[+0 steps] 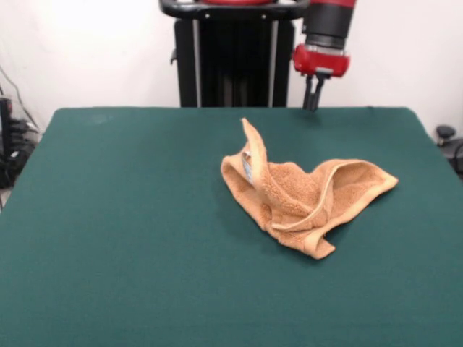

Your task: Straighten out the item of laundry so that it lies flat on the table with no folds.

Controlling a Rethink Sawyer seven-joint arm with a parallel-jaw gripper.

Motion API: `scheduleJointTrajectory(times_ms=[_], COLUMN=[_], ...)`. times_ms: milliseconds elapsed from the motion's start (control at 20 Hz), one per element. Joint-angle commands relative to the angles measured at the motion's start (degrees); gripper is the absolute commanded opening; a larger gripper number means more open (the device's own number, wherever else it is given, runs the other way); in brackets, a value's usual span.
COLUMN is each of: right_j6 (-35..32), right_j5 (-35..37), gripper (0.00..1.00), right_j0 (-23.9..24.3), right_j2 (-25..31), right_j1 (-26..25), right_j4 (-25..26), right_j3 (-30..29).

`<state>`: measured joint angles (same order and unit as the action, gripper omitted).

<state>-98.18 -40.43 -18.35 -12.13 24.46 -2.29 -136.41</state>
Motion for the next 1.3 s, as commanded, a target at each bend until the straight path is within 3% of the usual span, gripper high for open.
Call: scheduleJointTrajectory(times_ms=[50, 250, 400, 750, 850, 950, 1050, 1200, 1300], right_j6=[-15.66, -16.02, -17.83, -22.17, -20.80, -16.53, -11.36, -6.10, -6.04], right_j5=[8.93, 16.29, 18.13, 18.48, 21.40, 28.48, 39.57, 54.69, 60.80], gripper=[0.00, 0.00, 0.00, 0.00, 0.00, 0.00, 0.00, 0.00, 0.00], right_j0=[-0.11, 0.34, -0.97, -3.11, -2.65, -2.29, -1.38, -4.65, -4.54], right_j2=[7.08, 9.75, 11.06, 11.99, 11.97, 10.73, 8.90, 1.99, 0.98], right_j1=[11.62, 23.99, 29.54, 34.62, 36.66, 39.97, 42.30, 40.15, 38.22], right_j4=[-1.58, -1.41, -2.28, -1.86, -2.13, -3.66, -4.65, -4.81, -3.11], right_j3=[-7.49, -16.40, -20.89, -26.41, -26.24, -23.87, -17.71, -3.11, 3.45])
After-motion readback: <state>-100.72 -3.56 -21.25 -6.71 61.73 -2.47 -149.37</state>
